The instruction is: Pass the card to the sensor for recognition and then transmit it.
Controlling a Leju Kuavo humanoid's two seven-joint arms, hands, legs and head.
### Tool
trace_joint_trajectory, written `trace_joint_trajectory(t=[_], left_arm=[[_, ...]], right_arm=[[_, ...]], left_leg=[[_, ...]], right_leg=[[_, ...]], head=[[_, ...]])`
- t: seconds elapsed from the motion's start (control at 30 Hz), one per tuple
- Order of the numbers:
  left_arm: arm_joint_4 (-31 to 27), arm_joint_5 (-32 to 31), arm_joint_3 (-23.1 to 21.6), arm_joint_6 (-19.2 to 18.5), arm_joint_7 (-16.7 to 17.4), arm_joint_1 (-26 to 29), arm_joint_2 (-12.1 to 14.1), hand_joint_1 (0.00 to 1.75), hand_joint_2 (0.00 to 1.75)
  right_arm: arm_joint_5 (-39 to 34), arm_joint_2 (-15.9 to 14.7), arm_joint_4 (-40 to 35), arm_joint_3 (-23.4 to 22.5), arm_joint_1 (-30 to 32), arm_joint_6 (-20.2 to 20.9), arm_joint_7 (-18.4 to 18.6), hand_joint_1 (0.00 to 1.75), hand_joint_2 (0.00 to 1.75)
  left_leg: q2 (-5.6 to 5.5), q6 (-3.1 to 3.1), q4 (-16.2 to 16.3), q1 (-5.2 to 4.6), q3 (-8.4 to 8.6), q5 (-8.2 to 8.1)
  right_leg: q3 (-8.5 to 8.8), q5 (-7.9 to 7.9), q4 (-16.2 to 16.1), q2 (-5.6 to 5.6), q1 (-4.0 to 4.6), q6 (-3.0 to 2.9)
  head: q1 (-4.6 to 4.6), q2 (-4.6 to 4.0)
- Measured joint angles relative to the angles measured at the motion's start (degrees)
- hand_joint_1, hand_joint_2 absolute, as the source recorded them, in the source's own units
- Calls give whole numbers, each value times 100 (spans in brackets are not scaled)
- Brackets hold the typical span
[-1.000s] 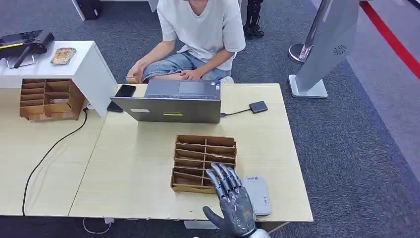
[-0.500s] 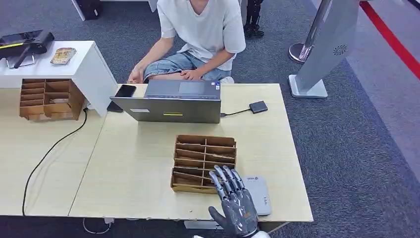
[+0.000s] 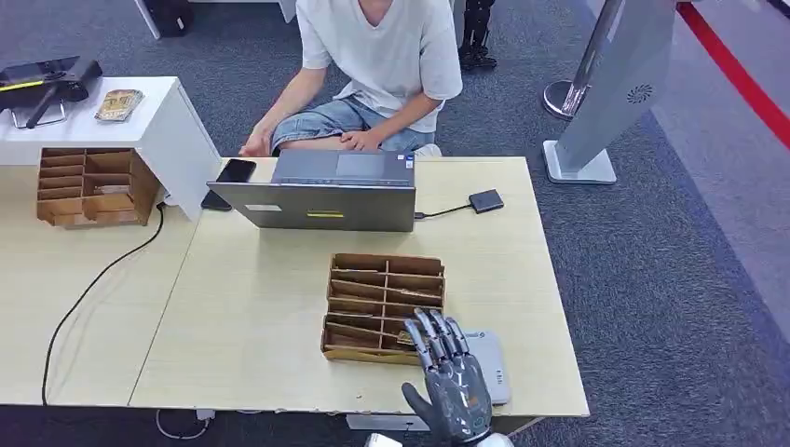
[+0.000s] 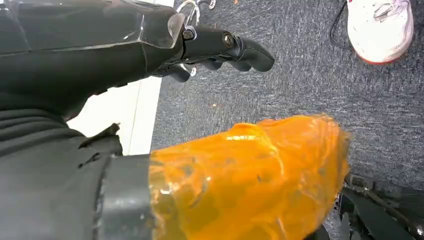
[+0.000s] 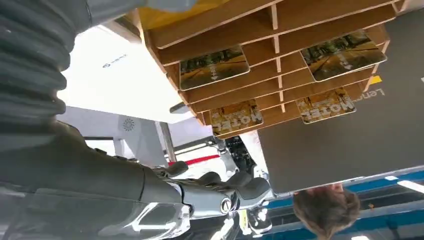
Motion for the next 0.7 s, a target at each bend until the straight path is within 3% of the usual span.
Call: trace_joint_trajectory(t=[0.17, 0.37, 0.43, 0.53, 0.57, 0.6, 0.63, 0.67, 0.7], left_arm=[[0, -24, -2, -24, 0, 0, 2, 0, 0], [0, -48, -2, -35, 0, -1, 2, 0, 0], [0, -48, -2, -35, 0, -1, 2, 0, 0], [0, -48, -2, -37, 0, -1, 2, 0, 0], [0, -48, -2, -37, 0, -1, 2, 0, 0], [0, -48, -2, -39, 0, -1, 2, 0, 0], [0, -50, -2, -42, 0, -1, 2, 0, 0], [0, -52, -2, -44, 0, -1, 2, 0, 0], [0, -57, -2, -46, 0, -1, 2, 0, 0]], right_arm=[[-28, 0, 70, -24, -10, 2, 11, 31, 175], [-70, 2, 188, -109, -52, 2, 11, 63, 175], [-92, 2, 219, -118, -63, 0, 4, 66, 175], [-120, 2, 267, -123, -74, 0, 2, 31, 175], [-127, 7, 286, -125, -76, 0, 2, 47, 175], [-127, 11, 302, -125, -77, 0, 2, 47, 175], [-129, 11, 315, -125, -79, 0, 0, 68, 175], [-138, 13, 335, -125, -85, 0, -2, 75, 175], [-149, 13, 352, -125, -94, 0, -2, 61, 175]], left_leg=[[0, 0, 0, 0, 0, 0], [0, 0, 0, 0, 0, 0], [0, 0, 0, 0, 0, 0], [0, 0, 0, 0, 0, 0], [0, 0, 0, 0, 0, 0], [0, 0, 0, 0, 0, 0], [0, 0, 0, 0, 0, 0], [0, 0, 0, 0, 0, 0], [0, 0, 0, 0, 0, 0]], right_leg=[[0, 0, 0, 0, 0, 0], [0, 0, 0, 0, 0, 0], [0, 0, 0, 0, 0, 0], [0, 0, 0, 0, 0, 0], [0, 0, 0, 0, 0, 0], [0, 0, 0, 0, 0, 0], [0, 0, 0, 0, 0, 0], [0, 0, 0, 0, 0, 0], [0, 0, 0, 0, 0, 0]], head=[[0, 0], [0, 0], [0, 0], [0, 0], [0, 0], [0, 0], [0, 0], [0, 0], [0, 0]])
